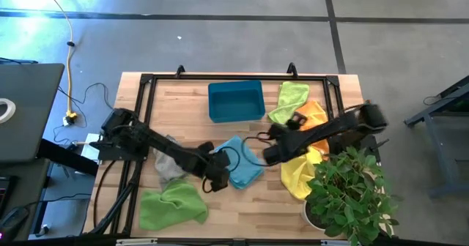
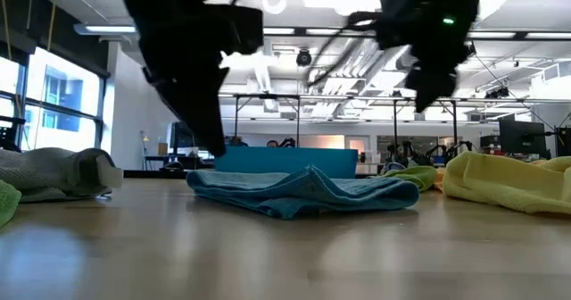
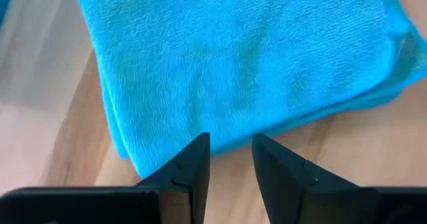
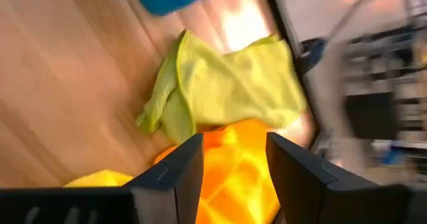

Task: Fold microfiber towels
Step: Put the folded blue microfiber cloth into the blue bin

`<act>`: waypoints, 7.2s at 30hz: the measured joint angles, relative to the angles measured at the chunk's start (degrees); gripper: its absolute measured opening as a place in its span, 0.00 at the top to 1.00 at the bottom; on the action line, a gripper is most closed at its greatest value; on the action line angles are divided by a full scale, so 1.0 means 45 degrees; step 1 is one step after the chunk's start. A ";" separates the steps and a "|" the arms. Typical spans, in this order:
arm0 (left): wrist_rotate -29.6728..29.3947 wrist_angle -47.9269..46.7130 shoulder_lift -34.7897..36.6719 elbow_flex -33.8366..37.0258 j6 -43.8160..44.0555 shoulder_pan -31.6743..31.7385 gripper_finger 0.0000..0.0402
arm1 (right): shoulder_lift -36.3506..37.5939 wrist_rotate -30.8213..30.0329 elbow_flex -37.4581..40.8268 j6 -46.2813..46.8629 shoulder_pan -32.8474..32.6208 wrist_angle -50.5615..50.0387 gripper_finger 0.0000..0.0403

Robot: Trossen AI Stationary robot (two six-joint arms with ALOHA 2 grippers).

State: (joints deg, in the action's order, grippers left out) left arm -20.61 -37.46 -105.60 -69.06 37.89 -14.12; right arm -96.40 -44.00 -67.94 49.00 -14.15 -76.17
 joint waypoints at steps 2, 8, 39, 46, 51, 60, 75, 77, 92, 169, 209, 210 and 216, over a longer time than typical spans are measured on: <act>0.0602 -0.0189 0.0200 0.0029 -0.0946 0.0427 0.74 | 0.1463 0.0262 0.1545 0.0104 0.0059 0.1204 0.62; 0.2675 0.0189 0.0785 0.0010 -0.2575 0.2173 0.74 | 0.6068 0.1418 0.5336 -0.0028 -0.0149 0.4525 0.62; 0.4588 0.1744 0.0859 0.0014 -0.2419 0.4727 0.74 | 1.6266 0.3814 1.2389 -0.4962 -0.0889 1.3389 0.62; 0.4922 0.1735 0.0859 0.0014 -0.2896 0.4987 0.74 | 1.6266 0.4563 1.2389 -0.4962 -0.0884 1.3032 0.62; 0.5129 0.1737 0.0859 0.0014 -0.3870 0.5112 0.74 | 1.6266 0.4563 1.2389 -0.4986 -0.0884 1.3024 0.62; 0.6572 0.1817 0.0859 0.0014 -0.5202 0.5143 0.65 | 1.6266 0.4568 1.2384 -0.4986 -0.0884 1.3024 0.62; 0.4248 0.1147 0.0723 0.0029 -0.3721 0.5583 0.45 | 1.6262 0.4573 1.2379 -0.4986 -0.0884 1.2980 0.62; 0.4452 0.1345 0.0728 0.0266 -0.3550 0.5636 0.41 | 1.6262 0.4573 1.2379 -0.4986 -0.0884 1.2980 0.62; 0.4784 0.4804 0.0707 0.3070 -0.2516 0.5797 0.31 | 1.6262 0.4573 1.2374 -0.4986 -0.0884 1.2966 0.62; 0.0583 0.7552 -0.0072 -0.2594 -0.4038 0.6775 0.98 | 1.6262 0.4578 1.2374 -0.4982 -0.0885 1.2961 0.62; -0.1302 -0.0529 -0.1171 -0.2565 0.6797 0.8382 0.95 | 1.6262 0.4578 1.2370 -0.4985 -0.0889 1.2888 0.62; -0.1362 -0.0668 -0.1167 -0.2565 0.6894 0.8332 0.95 | 1.6262 0.4573 1.2370 -0.4981 -0.0889 1.2888 0.62; -0.1537 -0.1042 -0.1162 -0.2565 0.7207 0.8191 0.95 | 1.6262 0.4574 1.2370 -0.4982 -0.0889 1.2885 0.62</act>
State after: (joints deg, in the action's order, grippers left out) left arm -27.52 -42.15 -110.83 -80.60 70.32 22.74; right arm -23.22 -23.41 -12.27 26.58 -18.15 -18.19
